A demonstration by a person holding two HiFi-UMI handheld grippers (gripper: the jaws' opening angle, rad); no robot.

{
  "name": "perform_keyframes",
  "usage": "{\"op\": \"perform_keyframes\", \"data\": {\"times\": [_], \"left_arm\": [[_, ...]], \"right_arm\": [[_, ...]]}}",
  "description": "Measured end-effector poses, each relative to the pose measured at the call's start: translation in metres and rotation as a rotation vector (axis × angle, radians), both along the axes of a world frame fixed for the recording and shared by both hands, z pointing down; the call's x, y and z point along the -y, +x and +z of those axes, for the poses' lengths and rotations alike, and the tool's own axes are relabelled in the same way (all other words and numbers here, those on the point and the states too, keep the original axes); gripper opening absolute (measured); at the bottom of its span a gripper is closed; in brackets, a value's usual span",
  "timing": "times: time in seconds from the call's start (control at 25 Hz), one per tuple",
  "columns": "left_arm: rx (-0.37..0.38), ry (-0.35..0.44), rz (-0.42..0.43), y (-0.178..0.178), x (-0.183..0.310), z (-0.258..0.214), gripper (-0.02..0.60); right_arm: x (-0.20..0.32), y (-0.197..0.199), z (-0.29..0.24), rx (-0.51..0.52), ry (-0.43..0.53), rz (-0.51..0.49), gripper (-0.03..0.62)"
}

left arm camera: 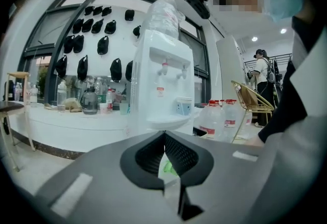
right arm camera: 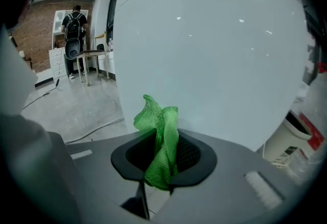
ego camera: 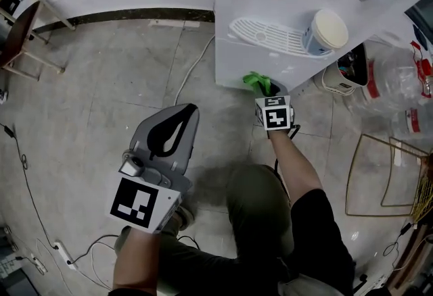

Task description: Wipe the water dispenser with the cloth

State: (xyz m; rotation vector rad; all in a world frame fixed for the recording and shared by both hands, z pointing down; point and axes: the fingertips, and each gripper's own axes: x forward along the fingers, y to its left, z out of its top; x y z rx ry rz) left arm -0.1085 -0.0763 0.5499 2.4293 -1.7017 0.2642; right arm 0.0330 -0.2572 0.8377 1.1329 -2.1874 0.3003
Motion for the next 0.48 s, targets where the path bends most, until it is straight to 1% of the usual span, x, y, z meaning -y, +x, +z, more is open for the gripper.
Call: {"op": "perform_keyframes", "data": {"times": [0.24, 0.48], "left_arm": [[0.013, -0.030, 0.033, 0.020, 0.010, 0.012, 0.003], [0.026, -0.048, 0.062, 0.036, 0.012, 0.019, 0.003]], "right_arm": [[0.011, 0.082, 0.007, -0.018, -0.016, 0.148, 0.081], [0.018, 0.147, 0.009, -0.019, -0.015, 0.290, 0.081]]}}
